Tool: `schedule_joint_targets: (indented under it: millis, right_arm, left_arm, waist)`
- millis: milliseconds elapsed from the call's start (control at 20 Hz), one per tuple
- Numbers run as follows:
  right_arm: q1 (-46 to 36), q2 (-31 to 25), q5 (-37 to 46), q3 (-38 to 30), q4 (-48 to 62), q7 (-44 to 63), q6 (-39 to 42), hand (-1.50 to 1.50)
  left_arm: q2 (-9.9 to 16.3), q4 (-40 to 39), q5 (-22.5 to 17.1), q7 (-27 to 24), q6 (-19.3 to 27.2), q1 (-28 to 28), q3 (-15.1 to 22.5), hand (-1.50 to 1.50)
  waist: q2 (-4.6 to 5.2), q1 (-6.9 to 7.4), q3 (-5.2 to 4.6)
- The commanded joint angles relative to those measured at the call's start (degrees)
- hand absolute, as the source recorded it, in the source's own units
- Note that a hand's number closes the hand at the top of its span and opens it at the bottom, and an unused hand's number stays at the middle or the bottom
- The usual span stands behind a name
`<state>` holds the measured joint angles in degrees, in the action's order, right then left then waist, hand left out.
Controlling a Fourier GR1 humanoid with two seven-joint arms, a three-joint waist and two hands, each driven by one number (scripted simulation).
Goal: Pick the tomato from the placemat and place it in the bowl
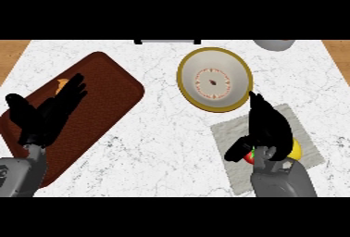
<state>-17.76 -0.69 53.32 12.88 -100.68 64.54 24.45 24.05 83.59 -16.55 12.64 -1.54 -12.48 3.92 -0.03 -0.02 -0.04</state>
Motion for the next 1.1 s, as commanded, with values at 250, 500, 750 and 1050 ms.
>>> schedule_joint_targets:
  millis: [250,500,750,1050]
  right_arm:
    - [0.23,0.66,-0.94,-1.56,1.76,8.88,2.53,-1.50]
    - [-0.88,0.66,-1.85,-1.92,4.71,9.93,2.59,-1.50]
    - [1.92,0.66,-0.98,-0.57,8.22,7.31,-1.37,-1.50]
    - [4.39,0.67,0.14,-3.14,8.13,4.25,-3.00,-1.50]
  left_arm:
    - [-1.29,1.24,0.03,3.60,0.15,-1.18,-1.10,0.00]
    - [-0.67,-0.72,1.05,0.33,-2.45,0.56,-1.89,0.00]
    - [-0.61,1.89,0.72,2.05,-2.78,0.39,-3.24,0.00]
    - [-1.02,1.61,1.29,2.14,-4.46,0.12,-4.48,0.00]
  waist:
    - [-0.03,0.12,0.03]
    - [-0.02,0.25,0.02]
    - [-0.02,0.20,0.04]
    - [-0.03,0.02,0.04]
